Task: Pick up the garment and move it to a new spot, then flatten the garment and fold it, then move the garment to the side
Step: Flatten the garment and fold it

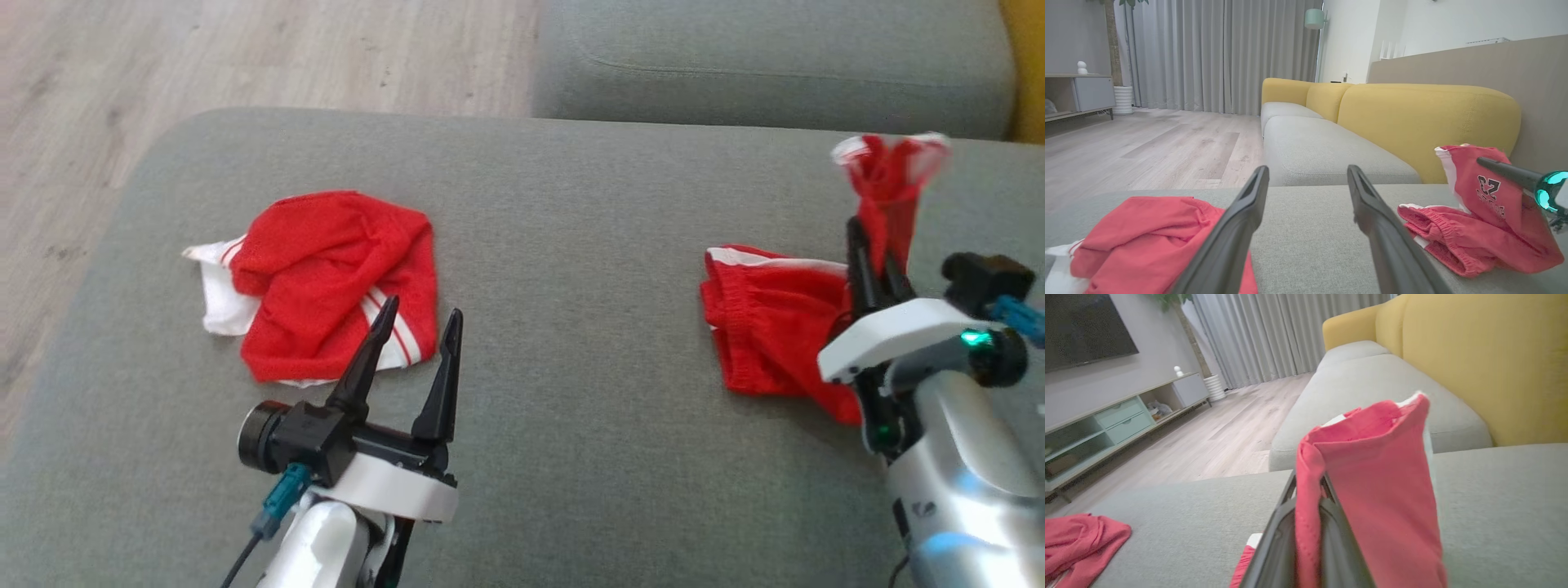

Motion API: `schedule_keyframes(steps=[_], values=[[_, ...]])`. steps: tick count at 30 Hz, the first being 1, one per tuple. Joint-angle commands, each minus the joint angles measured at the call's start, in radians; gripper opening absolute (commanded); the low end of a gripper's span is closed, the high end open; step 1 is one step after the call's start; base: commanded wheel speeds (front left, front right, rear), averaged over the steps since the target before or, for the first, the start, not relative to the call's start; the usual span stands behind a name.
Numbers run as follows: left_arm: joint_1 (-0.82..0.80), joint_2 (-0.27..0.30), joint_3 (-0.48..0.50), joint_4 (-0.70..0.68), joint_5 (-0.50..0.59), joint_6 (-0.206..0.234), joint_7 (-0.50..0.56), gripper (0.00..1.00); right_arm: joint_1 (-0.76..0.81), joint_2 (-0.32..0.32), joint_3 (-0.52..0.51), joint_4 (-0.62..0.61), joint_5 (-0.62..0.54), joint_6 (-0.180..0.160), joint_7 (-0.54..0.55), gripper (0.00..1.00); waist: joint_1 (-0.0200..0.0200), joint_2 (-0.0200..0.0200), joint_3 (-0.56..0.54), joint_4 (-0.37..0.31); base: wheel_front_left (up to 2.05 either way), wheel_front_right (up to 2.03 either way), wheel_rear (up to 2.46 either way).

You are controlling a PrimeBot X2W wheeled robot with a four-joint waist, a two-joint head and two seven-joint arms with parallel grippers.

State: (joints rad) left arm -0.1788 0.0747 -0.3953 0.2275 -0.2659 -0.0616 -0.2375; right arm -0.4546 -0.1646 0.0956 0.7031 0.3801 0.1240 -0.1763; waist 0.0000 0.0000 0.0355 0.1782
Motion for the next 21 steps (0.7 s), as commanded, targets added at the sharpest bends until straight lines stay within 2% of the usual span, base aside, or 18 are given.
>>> schedule_keyframes(steps=[1, 10, 21], values=[[-0.026, 0.011, 0.025, -0.036, -0.003, 0.003, 0.002, 1.00, -0.014, 0.007, 0.025, -0.032, 0.010, 0.007, -0.005, 0.00, 0.0000, 0.0000, 0.001, 0.012, 0.00, 0.00, 0.00], [-0.021, 0.023, 0.024, -0.041, -0.010, 0.009, 0.007, 1.00, 0.025, -0.001, 0.189, -0.018, 0.055, 0.007, -0.001, 0.00, 0.0000, 0.0000, -0.004, 0.040, 0.00, 0.00, 0.00], [-0.030, 0.038, 0.017, -0.052, -0.009, 0.018, 0.013, 1.00, 0.052, -0.058, 0.404, 0.013, 0.096, 0.007, 0.059, 0.00, 0.0000, 0.0000, -0.001, 0.019, 0.00, 0.00, 0.00]])
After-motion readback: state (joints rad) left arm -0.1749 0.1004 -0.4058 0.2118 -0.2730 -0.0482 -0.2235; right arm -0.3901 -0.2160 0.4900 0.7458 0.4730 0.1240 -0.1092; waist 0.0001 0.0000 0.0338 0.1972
